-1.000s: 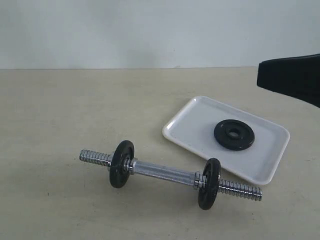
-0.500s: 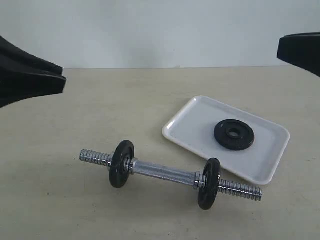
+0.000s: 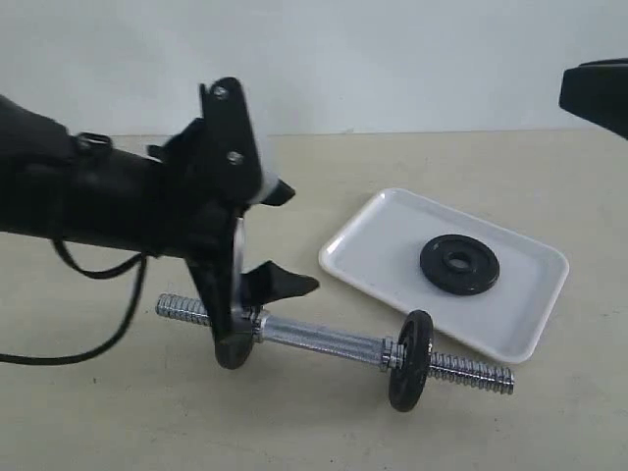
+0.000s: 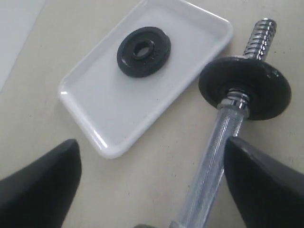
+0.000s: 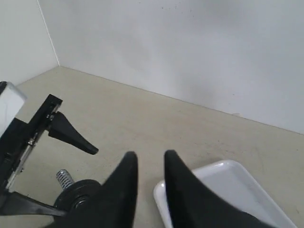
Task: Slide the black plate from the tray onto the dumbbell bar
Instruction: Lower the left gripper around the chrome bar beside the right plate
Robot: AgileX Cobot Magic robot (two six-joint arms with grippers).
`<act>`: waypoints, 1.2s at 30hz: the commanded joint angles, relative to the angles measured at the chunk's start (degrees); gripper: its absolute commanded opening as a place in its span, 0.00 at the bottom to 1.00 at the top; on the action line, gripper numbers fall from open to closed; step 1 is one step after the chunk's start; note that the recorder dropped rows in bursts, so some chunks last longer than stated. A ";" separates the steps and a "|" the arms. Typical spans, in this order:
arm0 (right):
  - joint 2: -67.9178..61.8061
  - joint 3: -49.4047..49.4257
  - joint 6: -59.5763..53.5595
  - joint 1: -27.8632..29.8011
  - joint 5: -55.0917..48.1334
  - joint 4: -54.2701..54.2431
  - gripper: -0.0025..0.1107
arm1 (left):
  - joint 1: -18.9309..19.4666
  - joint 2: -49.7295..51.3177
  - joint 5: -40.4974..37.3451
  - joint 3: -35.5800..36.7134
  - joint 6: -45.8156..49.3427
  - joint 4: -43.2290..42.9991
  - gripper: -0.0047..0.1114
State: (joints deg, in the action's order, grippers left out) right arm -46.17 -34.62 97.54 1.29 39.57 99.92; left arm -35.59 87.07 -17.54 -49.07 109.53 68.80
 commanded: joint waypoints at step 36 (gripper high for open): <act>-8.55 0.10 5.66 0.28 -3.87 0.02 0.70 | -13.63 22.31 8.22 -7.51 -23.82 -39.93 0.70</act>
State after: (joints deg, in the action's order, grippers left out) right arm -54.63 -34.62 103.68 1.29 35.99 100.01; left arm -48.77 109.16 -11.08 -56.31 86.39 29.07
